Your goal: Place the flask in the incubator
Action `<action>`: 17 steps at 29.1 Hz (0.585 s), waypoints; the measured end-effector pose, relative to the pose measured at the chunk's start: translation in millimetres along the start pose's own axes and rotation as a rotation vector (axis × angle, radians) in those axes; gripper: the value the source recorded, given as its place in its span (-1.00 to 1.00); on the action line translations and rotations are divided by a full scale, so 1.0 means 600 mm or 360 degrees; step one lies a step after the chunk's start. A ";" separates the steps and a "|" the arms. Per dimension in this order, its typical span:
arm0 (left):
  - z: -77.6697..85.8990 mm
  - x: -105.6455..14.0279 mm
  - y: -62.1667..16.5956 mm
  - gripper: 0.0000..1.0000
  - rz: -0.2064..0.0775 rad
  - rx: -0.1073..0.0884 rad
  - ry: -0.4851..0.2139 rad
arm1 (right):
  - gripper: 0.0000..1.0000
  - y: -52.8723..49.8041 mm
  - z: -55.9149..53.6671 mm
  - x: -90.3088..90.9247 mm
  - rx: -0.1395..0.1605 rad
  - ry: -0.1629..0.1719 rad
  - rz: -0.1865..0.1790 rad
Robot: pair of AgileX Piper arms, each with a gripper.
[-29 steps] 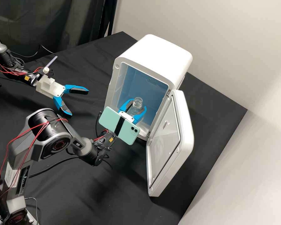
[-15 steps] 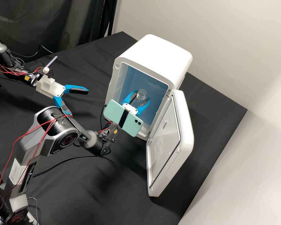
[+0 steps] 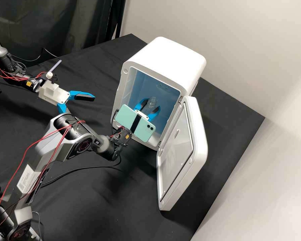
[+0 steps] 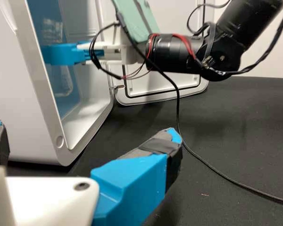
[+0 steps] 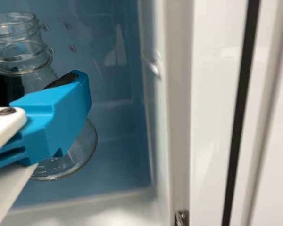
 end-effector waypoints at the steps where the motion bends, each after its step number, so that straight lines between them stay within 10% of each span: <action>1: 0.000 0.000 0.000 1.00 0.0000 0.0000 0.0000 | -1.00 -0.001 0.004 0.001 -0.0007 -0.0015 0.0001; 17: 0.000 0.000 0.000 1.00 0.0000 0.0000 0.0000 | -1.00 -0.009 0.039 0.026 -0.0039 -0.0081 0.0016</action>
